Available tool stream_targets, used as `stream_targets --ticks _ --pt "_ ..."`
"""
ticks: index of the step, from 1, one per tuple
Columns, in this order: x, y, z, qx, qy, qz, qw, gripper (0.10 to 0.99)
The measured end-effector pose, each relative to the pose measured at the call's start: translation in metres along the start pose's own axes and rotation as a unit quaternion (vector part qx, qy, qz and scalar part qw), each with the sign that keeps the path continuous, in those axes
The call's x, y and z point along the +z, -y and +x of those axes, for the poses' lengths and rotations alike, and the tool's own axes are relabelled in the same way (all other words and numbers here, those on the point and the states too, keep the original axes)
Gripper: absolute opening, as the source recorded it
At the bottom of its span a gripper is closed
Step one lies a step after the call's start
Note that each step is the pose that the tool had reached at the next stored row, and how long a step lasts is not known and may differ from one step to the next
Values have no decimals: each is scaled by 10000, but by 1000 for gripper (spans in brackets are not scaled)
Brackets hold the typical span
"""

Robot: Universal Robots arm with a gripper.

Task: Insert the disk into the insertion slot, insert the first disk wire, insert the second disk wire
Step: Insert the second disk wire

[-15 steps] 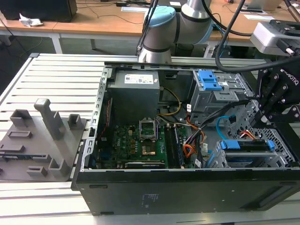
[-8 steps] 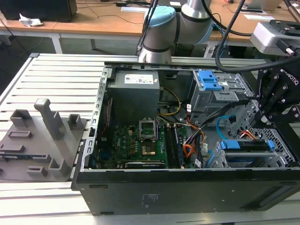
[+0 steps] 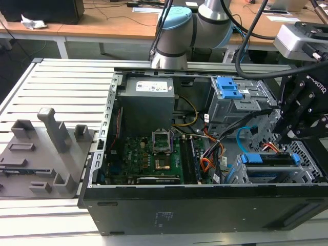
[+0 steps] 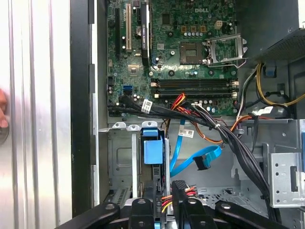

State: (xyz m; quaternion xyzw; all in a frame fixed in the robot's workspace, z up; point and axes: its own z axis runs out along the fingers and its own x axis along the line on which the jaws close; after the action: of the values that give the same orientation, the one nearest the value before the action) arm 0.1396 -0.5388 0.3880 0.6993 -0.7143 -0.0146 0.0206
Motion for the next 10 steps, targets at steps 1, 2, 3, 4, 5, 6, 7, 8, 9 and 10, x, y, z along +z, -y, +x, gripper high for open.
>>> stream_targets --ticks 1,2,3,4,5,6,7,8,9,10 --pt "-1 0 0 -166 -10 2 9999 302" --pt "-1 0 0 -350 -19 3 9994 302" --pt "-1 0 0 -544 -28 5 9985 302" --pt "0 0 0 -805 -41 7 9967 302" --pt "0 -1 -14 -966 -50 9 9953 302" --pt "2 -2 -62 -968 -50 9 9953 302" --pt "5 -5 -158 -969 -49 9 9953 302" --pt "8 -7 -210 -970 -50 9 9953 302" --pt "12 -11 -263 -971 -50 9 9953 302" --pt "20 -24 -326 -974 -50 9 9952 302"
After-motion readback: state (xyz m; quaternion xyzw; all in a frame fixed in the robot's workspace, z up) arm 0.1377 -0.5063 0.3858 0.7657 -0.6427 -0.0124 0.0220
